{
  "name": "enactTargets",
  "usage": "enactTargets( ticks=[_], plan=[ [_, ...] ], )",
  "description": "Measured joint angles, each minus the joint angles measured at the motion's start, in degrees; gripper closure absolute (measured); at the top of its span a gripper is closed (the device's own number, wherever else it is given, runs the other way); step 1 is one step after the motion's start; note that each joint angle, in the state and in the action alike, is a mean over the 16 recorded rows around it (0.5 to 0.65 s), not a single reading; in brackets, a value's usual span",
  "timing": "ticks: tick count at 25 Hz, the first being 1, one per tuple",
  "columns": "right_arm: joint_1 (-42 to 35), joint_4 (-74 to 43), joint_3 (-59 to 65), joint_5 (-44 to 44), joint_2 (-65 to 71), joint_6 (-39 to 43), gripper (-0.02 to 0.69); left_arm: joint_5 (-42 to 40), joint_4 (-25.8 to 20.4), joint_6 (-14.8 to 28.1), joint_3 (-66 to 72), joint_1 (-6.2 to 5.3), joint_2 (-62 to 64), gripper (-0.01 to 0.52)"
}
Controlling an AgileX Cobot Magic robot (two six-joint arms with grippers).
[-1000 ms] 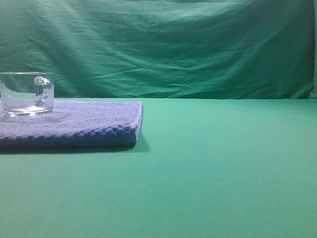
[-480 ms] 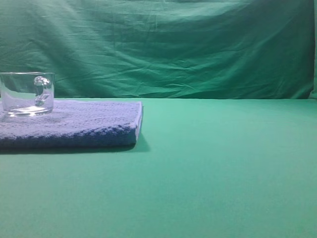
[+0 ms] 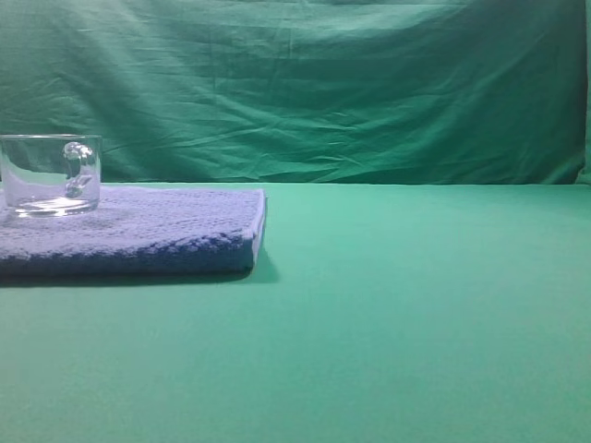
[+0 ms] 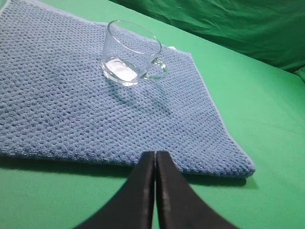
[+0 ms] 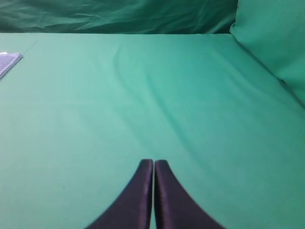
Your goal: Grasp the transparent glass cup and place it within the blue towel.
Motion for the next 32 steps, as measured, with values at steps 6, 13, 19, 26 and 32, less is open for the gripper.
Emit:
enactTargets(
  ticks=[6, 13, 19, 26, 32],
  plan=[
    [0.00, 0.13, 0.15, 0.37, 0.00, -0.03, 0.665, 0.00, 0.00, 0.00, 0.00, 0.00, 0.00, 0.514],
    [0.00, 0.14, 0.17, 0.29, 0.00, -0.05, 0.665, 0.00, 0.00, 0.00, 0.00, 0.00, 0.00, 0.514],
    [0.00, 0.14, 0.17, 0.25, 0.00, -0.05, 0.665, 0.00, 0.00, 0.00, 0.00, 0.00, 0.00, 0.514],
    [0.00, 0.14, 0.17, 0.23, 0.00, -0.05, 0.665, 0.00, 0.00, 0.00, 0.00, 0.00, 0.00, 0.514],
    [0.00, 0.14, 0.17, 0.23, 0.00, -0.05, 0.665, 0.00, 0.00, 0.00, 0.00, 0.00, 0.00, 0.514]
  ],
)
